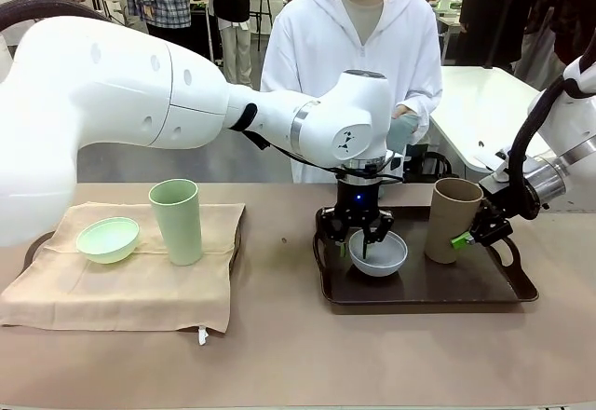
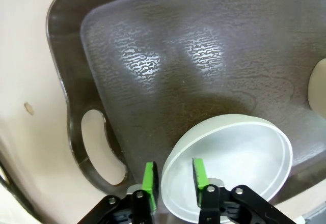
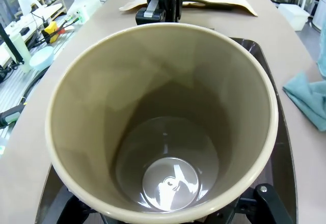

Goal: Set up a tray with a mat and arrange the tableware.
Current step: Pick up the Picnic Bowl and Reusable plastic cup from the Handle tray in front of the human's position and hold them in the air.

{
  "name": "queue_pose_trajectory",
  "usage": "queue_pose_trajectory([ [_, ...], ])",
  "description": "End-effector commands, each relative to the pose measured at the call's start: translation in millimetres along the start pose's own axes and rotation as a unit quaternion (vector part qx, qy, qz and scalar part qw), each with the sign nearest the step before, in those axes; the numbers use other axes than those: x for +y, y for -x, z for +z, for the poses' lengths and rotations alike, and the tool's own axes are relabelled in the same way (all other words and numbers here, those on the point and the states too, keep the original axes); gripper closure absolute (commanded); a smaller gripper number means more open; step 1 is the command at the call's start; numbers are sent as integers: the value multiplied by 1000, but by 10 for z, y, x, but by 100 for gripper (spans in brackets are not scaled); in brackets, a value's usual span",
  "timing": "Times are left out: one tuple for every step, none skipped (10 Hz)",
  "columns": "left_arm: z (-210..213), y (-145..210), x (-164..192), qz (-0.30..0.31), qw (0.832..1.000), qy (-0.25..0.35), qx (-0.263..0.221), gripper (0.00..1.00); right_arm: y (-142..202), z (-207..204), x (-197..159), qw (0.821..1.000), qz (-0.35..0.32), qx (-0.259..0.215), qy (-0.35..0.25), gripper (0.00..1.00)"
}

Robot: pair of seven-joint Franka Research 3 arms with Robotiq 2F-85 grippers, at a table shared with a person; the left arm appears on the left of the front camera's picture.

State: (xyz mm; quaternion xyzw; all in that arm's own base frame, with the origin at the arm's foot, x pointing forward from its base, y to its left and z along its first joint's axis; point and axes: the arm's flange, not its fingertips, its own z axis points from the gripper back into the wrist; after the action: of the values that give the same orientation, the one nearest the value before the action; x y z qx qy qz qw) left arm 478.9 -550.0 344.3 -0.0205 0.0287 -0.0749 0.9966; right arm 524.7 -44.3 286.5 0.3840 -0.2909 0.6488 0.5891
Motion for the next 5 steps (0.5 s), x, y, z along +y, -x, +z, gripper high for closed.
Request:
queue_pose_trajectory([
  [35, -14, 25, -9, 1000, -2, 6, 100, 30, -2, -64, 1000, 8, -15, 7, 78],
  [36, -18, 25, -9, 1000, -1, 7, 100, 36, 2, -63, 1000, 8, -16, 7, 100],
  [40, -19, 25, -9, 1000, -1, 7, 100, 40, 4, -61, 1000, 7, -16, 7, 78],
  [47, -22, 27, -5, 1000, -2, 7, 100, 43, 6, -58, 1000, 7, -17, 6, 100],
  [61, -27, 33, -2, 1000, -2, 6, 100, 37, 8, -49, 1000, 7, -17, 6, 100],
])
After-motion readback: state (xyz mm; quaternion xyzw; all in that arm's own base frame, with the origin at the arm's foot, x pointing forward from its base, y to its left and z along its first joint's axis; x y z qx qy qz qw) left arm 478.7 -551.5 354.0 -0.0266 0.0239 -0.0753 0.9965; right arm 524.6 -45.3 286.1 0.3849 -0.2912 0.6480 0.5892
